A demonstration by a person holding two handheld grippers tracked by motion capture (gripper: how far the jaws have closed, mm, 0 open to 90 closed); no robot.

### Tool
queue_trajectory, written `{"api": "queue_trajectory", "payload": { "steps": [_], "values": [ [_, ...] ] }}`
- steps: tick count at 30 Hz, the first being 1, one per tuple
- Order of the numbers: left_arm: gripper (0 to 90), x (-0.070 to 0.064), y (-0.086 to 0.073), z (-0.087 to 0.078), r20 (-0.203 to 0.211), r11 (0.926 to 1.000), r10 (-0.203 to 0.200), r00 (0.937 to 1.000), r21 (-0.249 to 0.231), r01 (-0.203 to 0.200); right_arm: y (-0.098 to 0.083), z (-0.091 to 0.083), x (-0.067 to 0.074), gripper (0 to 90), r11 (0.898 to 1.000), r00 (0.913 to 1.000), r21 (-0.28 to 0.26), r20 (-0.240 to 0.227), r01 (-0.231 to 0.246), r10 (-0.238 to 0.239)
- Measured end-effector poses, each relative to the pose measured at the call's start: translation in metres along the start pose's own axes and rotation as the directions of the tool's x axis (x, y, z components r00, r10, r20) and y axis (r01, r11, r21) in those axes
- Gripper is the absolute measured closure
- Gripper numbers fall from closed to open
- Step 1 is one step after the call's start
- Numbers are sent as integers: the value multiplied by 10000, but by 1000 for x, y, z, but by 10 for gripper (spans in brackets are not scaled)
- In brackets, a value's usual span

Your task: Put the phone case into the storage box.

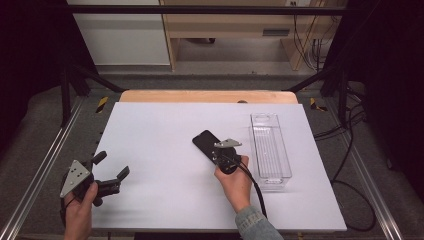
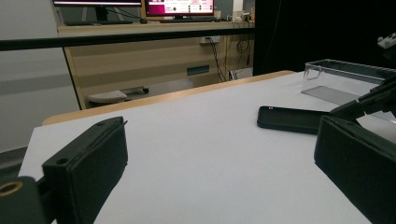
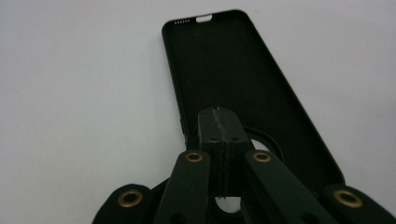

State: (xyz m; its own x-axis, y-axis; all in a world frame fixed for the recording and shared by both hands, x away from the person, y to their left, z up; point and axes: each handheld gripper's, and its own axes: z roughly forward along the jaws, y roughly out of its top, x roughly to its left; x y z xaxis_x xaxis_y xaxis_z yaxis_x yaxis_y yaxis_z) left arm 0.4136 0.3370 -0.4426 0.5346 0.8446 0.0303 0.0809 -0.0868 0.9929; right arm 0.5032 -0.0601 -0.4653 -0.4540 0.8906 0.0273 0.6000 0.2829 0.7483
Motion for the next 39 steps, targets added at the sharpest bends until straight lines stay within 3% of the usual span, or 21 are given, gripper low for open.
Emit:
{"api": "queue_trajectory", "payload": {
  "steps": [6, 10, 15, 25, 32, 39],
  "values": [
    [29, 0, 0, 1, 14, 10000, 22, 10000, 38, -22, -5, 2, 2, 900, 9993, 9999, 378, -116, 9, -5],
    [29, 1, -1, -2, -17, 10000, 2, 10000, 34, -2, -10, 0, -1, 900, 9966, 9992, 794, -315, -215, 241],
    [29, 3, -2, -3, -20, 10000, -52, 10000, 41, 52, -20, -6, 2, 900, 9960, 9987, 830, -369, -318, 349],
    [29, -3, -1, 2, 24, 9995, 180, 9998, 266, -181, -38, -29, 10, 900, 9912, 9927, 1178, -1104, 607, -477],
    [29, -1, -2, 0, -68, 9994, 152, 9999, 318, -149, -50, -45, 7, 900, 9831, 9784, 1350, -1818, 1236, -981],
    [28, 2, -3, -5, -216, 9997, -149, 9997, 178, 153, -59, -55, 5, 900, 9781, 9668, 1270, -2169, 1650, -1350]
  ]
}}
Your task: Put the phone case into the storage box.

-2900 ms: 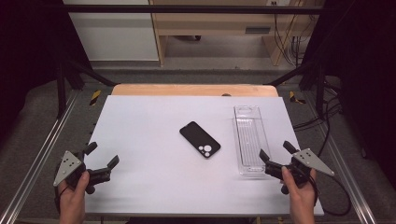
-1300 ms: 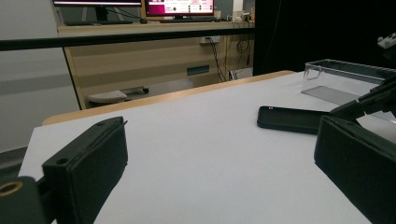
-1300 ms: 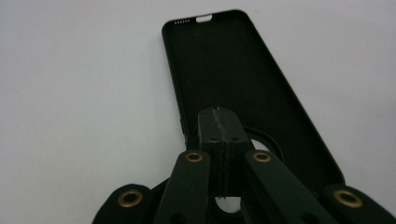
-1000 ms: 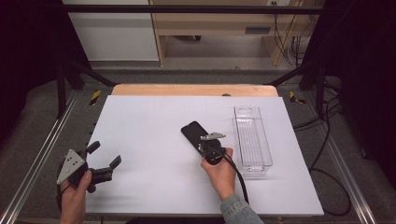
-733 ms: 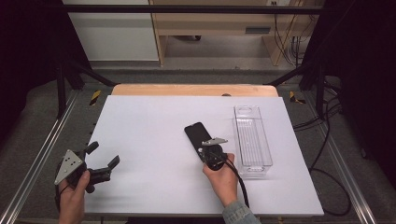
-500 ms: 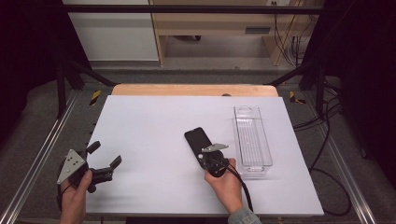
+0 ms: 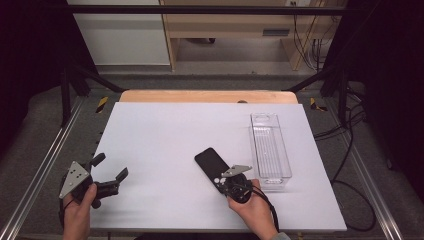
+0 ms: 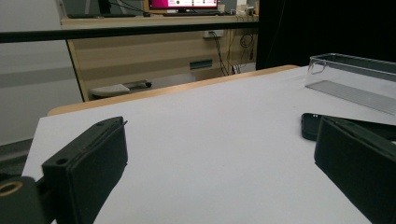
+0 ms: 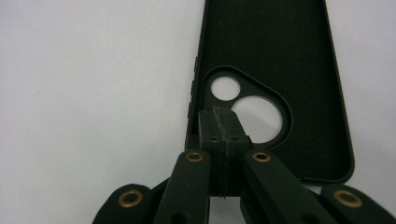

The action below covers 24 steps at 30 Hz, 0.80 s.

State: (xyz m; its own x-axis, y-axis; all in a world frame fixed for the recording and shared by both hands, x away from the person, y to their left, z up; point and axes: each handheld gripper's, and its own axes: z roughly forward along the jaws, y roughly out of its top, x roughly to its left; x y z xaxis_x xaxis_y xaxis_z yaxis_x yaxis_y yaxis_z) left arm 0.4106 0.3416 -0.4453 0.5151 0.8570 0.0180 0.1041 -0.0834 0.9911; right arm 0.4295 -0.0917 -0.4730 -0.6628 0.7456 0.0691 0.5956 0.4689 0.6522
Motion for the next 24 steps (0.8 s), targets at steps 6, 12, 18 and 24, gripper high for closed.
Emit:
{"api": "queue_trajectory", "payload": {
  "steps": [6, 12, 18, 24],
  "values": [
    [27, -2, 1, -1, -126, 10000, 62, 9999, 63, -62, -4, -3, -1, 900, 9996, 9996, -52, -58, 263, -264],
    [26, -5, 1, 0, -237, 9998, 169, 9996, 80, -167, -12, -5, -6, 900, 9985, 9988, -425, -327, 346, -360],
    [27, -5, 1, -1, -241, 9998, 172, 9996, 66, -170, -15, -9, -5, 900, 9985, 9988, -357, -251, 412, -421],
    [26, -1, 0, -3, -275, 10000, 27, 9996, 25, -27, -16, -11, -2, 900, 9989, 9989, -203, -165, 432, -436]
  ]
}}
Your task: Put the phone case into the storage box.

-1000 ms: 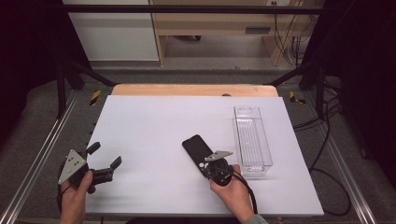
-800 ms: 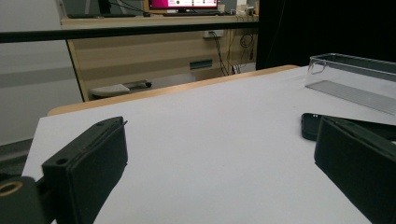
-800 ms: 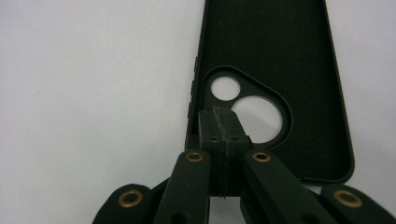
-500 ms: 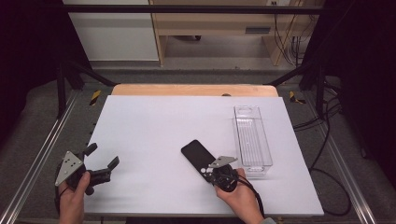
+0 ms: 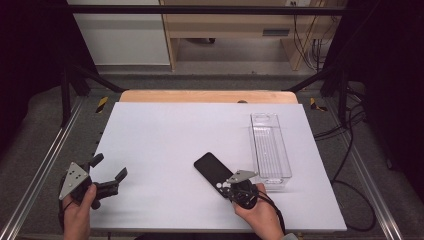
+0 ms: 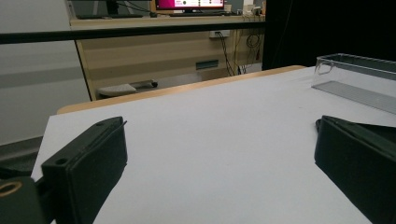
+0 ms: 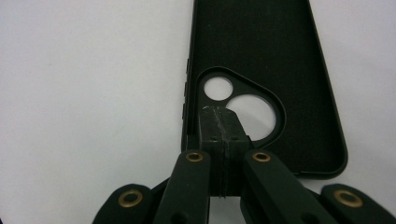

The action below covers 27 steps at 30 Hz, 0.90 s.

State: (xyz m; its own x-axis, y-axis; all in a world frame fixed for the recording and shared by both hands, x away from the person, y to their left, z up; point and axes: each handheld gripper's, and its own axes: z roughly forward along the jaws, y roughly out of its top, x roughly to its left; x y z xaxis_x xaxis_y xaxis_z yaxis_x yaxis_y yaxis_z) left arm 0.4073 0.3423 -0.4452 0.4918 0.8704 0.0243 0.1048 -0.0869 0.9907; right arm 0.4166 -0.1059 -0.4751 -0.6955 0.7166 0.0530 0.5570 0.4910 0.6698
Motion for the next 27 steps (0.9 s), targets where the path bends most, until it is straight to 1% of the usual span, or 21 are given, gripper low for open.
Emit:
{"api": "queue_trajectory", "payload": {
  "steps": [3, 6, 7, 11, 13, 14, 16, 18, 20, 27],
  "values": [
    [26, 3, 1, -3, -111, 9998, -147, 9998, -140, 146, 0, -1, 2, 900, 10000, 9999, 46, 93, -42, 41],
    [26, 3, 1, -4, -125, 9997, -171, 9998, -180, 169, -1, -2, 4, 900, 9999, 9999, 120, 135, -21, 19],
    [26, 3, 2, -3, -122, 9996, -194, 9997, -192, 192, -2, -3, 4, 900, 9999, 9998, 139, 152, 89, -91],
    [26, 0, 2, 0, -38, 9999, -66, 10000, -82, 65, -4, -5, 2, 900, 9999, 10000, 142, 48, 70, -70],
    [26, -2, 3, 2, 3, 10000, -21, 10000, -57, 21, -5, -5, 1, 900, 9999, 9999, 62, 2, 124, -124],
    [26, -3, 3, 2, 15, 10000, 11, 10000, -53, -11, -6, -6, 1, 900, 10000, 10000, 45, -39, 49, -49],
    [26, -4, 3, 2, 28, 10000, 45, 10000, -28, -45, -6, -6, 1, 900, 9999, 9999, 10, 38, 111, -111],
    [26, -4, 3, 2, 41, 10000, 53, 10000, -25, -52, -5, -6, 3, 900, 9999, 9998, 39, 118, 168, -168],
    [26, -4, 3, 2, 39, 10000, 71, 10000, -26, -71, -5, -6, 3, 900, 9994, 9992, 60, 193, 339, -340],
    [25, -1, 1, -1, 7, 10000, -49, 10000, -56, 49, -3, -4, 4, 900, 9995, 9993, 78, 169, 318, -319]
  ]
}}
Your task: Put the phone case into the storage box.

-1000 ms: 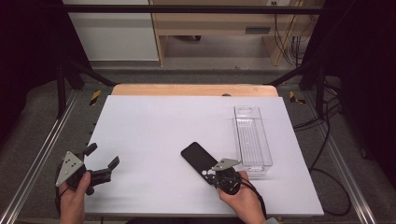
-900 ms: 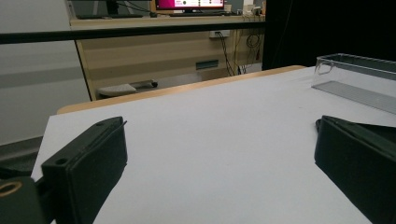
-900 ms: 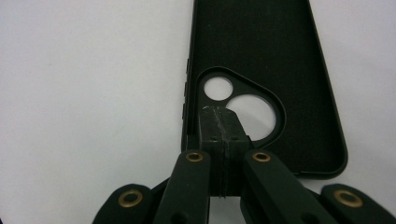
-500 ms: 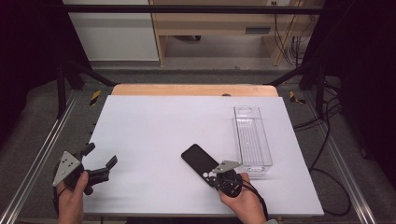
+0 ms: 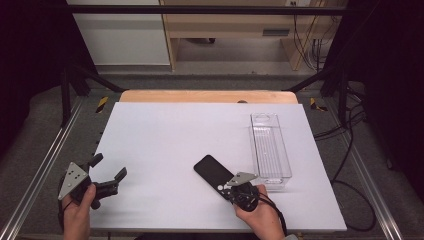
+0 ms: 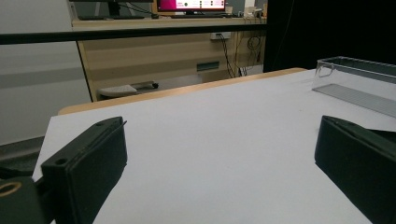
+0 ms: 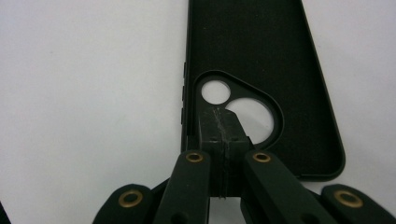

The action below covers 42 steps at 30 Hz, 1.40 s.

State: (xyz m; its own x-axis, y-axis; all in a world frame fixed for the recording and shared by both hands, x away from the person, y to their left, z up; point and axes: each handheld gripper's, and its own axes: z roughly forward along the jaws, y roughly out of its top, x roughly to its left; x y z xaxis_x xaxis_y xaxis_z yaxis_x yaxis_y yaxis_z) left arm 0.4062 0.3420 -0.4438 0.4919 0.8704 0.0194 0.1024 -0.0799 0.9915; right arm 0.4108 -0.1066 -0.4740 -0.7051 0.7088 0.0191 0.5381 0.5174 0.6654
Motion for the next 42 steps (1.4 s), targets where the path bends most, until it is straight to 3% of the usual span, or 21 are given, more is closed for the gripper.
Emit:
{"api": "queue_trajectory", "payload": {
  "steps": [4, 14, 27, 34, 42],
  "values": [
    [25, 2, 1, -1, -43, 9999, -95, 9999, -134, 95, 4, -1, 2, 900, 9998, 9999, -166, -131, -51, 49],
    [25, -1, 2, 4, 79, 9999, 104, 9999, -23, -104, 4, -10, -4, 898, 9957, 9995, -893, 175, -229, 246],
    [25, -2, 1, 5, 253, 9997, 215, 9994, 59, -217, 5, -11, -5, 827, 9932, 9987, -1162, 496, -70, 129],
    [25, -3, 1, 5, 287, 9997, 251, 9993, 76, -253, 5, -13, -6, 658, 9889, 9965, -1481, 789, -149, 268],
    [25, -3, 2, 5, 278, 9996, 256, 9993, 61, -258, 7, -12, -3, 361, 9831, 9952, -1820, 906, -198, 368]
  ]
}}
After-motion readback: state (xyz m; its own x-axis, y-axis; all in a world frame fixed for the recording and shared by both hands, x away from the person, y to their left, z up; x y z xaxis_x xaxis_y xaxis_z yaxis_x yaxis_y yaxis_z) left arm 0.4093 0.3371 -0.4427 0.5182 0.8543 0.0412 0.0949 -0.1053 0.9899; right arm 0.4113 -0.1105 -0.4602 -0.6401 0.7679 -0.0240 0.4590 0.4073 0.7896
